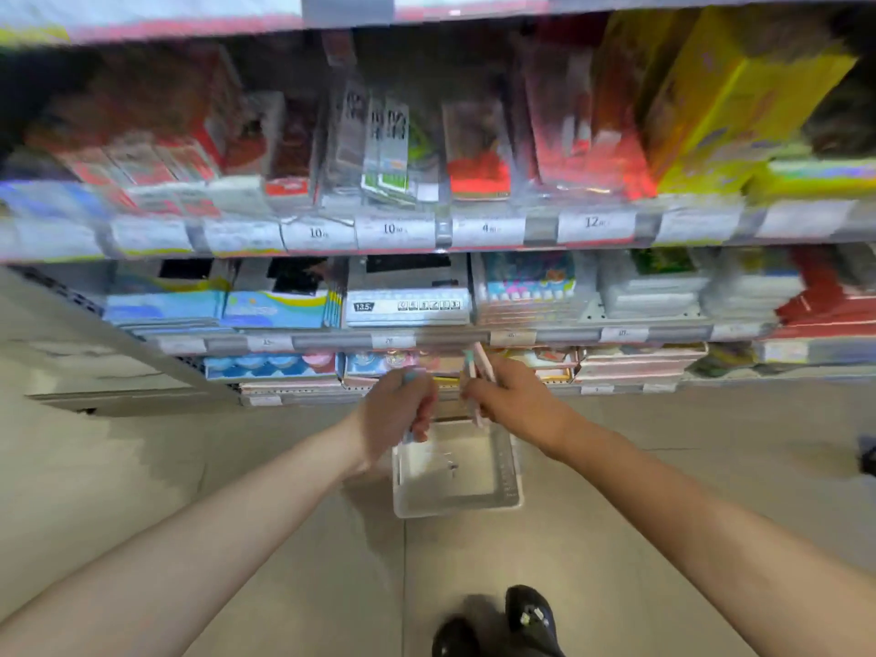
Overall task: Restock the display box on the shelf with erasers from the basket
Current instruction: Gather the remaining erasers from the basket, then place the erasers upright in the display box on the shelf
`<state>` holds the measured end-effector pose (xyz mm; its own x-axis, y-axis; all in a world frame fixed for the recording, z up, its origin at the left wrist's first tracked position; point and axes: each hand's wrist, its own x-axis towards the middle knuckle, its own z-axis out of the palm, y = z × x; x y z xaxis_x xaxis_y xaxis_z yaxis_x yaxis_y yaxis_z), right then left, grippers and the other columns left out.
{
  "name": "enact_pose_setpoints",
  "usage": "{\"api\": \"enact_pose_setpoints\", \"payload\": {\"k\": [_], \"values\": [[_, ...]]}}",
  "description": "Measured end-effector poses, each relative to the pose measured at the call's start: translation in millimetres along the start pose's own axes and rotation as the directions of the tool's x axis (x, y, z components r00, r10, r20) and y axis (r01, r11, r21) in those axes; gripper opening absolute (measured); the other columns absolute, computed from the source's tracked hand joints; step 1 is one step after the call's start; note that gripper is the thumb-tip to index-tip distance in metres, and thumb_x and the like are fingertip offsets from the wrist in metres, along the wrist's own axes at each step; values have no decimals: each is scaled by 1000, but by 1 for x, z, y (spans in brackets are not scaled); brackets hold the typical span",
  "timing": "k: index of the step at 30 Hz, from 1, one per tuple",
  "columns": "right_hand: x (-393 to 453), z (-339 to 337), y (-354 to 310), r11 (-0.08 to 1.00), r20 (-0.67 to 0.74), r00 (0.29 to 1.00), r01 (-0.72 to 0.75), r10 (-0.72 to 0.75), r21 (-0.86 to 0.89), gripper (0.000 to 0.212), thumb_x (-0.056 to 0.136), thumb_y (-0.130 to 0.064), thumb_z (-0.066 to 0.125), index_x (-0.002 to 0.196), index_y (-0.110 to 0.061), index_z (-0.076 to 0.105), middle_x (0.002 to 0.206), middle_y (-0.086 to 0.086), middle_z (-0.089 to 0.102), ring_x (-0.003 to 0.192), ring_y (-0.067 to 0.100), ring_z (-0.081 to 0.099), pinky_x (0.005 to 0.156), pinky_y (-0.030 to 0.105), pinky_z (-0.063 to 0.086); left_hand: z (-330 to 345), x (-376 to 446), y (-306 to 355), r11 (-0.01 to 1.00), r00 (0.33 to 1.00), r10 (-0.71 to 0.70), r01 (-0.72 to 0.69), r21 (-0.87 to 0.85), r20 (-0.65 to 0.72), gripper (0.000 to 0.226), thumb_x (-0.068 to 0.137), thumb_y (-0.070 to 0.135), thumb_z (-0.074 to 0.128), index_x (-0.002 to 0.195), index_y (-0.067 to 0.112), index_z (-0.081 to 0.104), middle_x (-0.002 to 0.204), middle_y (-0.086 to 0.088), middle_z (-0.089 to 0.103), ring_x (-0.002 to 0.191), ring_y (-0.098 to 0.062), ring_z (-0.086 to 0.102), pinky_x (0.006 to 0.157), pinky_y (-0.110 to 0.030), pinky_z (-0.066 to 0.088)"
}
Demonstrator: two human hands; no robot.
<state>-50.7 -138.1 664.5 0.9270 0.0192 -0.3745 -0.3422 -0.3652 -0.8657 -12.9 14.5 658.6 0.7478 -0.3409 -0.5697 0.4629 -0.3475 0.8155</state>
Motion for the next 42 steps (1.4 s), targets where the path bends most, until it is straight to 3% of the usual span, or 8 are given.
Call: {"api": "enact_pose_setpoints", "payload": {"k": [10,12,14,15,18,23,35,42], "values": [[-106,-70,-199,924,49,952,280,-302,260,21,92,-24,52,88,-6,63,53,-14,45,46,5,39,47,14,34,-29,-149,198,933,940,335,-341,112,71,15,76,16,63,65,14,52,40,9,38,34,-8,30,38,-16,28],[-119,-81,-227,898,32,937,324,-348,298,26,90,-25,54,106,-7,63,90,-2,73,93,28,67,80,40,54,-32,-175,231,907,908,406,-414,78,99,4,66,15,59,67,14,55,36,12,38,32,-5,29,39,-14,26],[-132,-92,-257,880,-18,930,352,-366,319,32,86,-25,56,108,-2,60,119,13,65,125,44,32,95,57,43,-35,-198,260,882,880,453,-465,68,141,4,64,10,57,67,12,58,36,12,36,32,-5,27,37,-12,25],[-138,-98,-271,870,-36,922,377,-386,317,33,85,-24,56,109,-1,60,118,18,64,90,20,32,93,56,45,-35,-208,273,873,869,467,-483,73,162,5,63,8,57,66,12,58,36,11,37,32,-5,28,37,-12,25],[-153,-116,-304,844,-37,897,427,-440,324,30,85,-18,55,110,-2,61,118,23,62,99,25,57,102,52,40,-37,-233,307,838,836,511,-537,101,200,9,63,6,61,59,13,56,38,8,47,33,-4,34,37,-12,26],[-168,-145,-344,810,-155,819,571,-552,133,20,76,-17,60,92,-5,60,74,10,50,60,15,41,53,24,33,-38,-243,349,742,777,619,-627,236,114,28,72,2,75,56,12,54,40,8,45,35,-6,34,37,-13,28],[-130,-219,-396,644,-236,599,711,-765,-283,22,81,-13,65,97,-24,54,85,1,60,79,15,61,67,17,49,-35,-221,422,631,701,711,-673,385,60,18,89,14,60,77,3,69,38,9,52,34,-4,35,36,-12,29],[-81,-259,-430,611,-256,555,705,-791,-360,26,74,-13,72,94,-13,56,85,10,62,73,20,56,64,23,43,-84,-188,455,140,447,890,-454,880,89,32,81,-3,51,100,12,71,104,1,69,94,-6,60,80,-10,39]]}}
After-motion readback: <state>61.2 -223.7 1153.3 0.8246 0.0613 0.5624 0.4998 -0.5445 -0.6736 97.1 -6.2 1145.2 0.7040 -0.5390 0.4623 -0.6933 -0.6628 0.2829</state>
